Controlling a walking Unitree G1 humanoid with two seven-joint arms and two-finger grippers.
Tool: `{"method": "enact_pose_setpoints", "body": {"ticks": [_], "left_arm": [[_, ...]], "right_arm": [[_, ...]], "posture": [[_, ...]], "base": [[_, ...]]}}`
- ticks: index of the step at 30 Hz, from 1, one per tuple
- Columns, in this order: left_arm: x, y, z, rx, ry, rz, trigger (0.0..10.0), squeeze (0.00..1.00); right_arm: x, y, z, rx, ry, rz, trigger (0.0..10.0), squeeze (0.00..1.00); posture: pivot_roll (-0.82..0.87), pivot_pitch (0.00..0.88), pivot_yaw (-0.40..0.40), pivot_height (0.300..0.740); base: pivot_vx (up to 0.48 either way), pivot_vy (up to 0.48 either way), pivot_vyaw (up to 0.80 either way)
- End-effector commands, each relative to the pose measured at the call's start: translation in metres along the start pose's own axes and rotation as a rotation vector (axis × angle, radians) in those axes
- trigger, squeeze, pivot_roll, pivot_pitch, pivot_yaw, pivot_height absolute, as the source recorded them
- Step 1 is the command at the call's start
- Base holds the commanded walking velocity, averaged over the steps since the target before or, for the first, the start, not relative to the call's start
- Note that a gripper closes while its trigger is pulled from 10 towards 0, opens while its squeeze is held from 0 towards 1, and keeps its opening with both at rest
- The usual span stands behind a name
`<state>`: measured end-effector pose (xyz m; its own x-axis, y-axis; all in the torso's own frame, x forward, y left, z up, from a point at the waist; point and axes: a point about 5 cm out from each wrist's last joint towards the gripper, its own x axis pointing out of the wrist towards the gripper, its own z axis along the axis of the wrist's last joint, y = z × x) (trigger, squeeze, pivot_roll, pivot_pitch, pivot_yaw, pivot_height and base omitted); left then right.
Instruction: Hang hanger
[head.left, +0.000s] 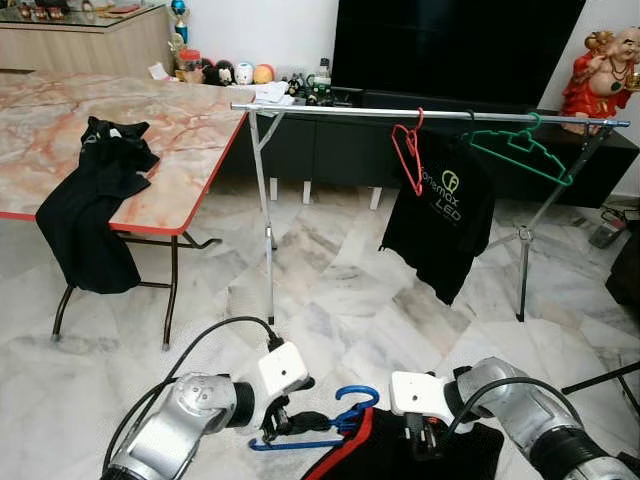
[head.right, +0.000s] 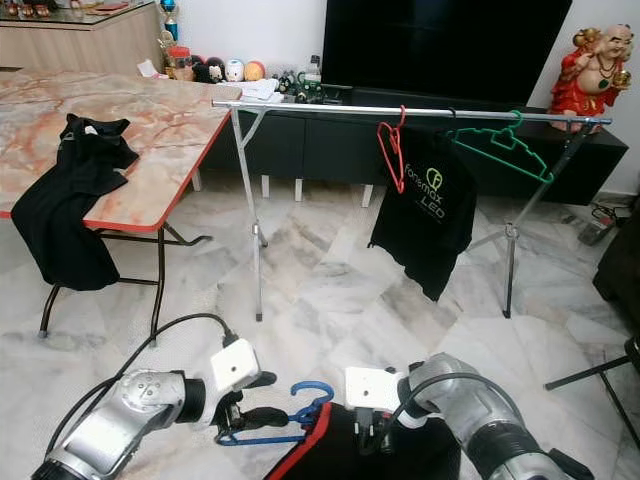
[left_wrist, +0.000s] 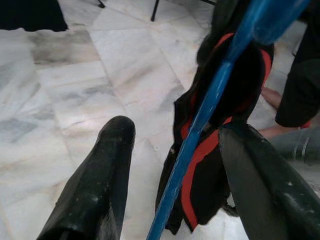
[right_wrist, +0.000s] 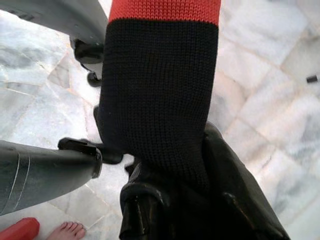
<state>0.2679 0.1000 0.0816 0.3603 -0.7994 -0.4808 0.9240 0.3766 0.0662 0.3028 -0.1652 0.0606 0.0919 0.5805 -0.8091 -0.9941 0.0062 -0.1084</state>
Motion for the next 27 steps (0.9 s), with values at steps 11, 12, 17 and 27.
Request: {"method": "enact_pose_setpoints", "body": {"ticks": [11, 12, 17, 27], "left_arm": [[0.014, -0.003, -0.010, 0.098, 0.151, -0.032, 10.0, 0.00], [0.015, -0.003, -0.009, 0.096, 0.145, -0.030, 10.0, 0.00], [0.019, 0.000, -0.005, 0.102, 0.128, 0.009, 10.0, 0.00], [0.016, 0.003, -0.006, 0.103, 0.123, 0.008, 0.0, 0.00]], "right_arm": [[-0.003, -0.008, 0.024, -0.056, -0.128, -0.022, 10.0, 0.00], [-0.003, -0.009, 0.026, -0.059, -0.136, -0.022, 10.0, 0.00], [-0.002, -0.008, 0.031, -0.072, -0.152, -0.005, 10.0, 0.00], [-0.004, -0.006, 0.029, -0.074, -0.151, 0.012, 10.0, 0.00]], "posture": [[0.06, 0.000, -0.092, 0.740], [0.07, 0.000, -0.094, 0.740], [0.07, 0.000, -0.098, 0.740], [0.07, 0.000, -0.099, 0.740]], "base": [[0.000, 0.000, 0.00], [0.000, 0.000, 0.00], [0.000, 0.000, 0.00], [0.000, 0.000, 0.00]]}}
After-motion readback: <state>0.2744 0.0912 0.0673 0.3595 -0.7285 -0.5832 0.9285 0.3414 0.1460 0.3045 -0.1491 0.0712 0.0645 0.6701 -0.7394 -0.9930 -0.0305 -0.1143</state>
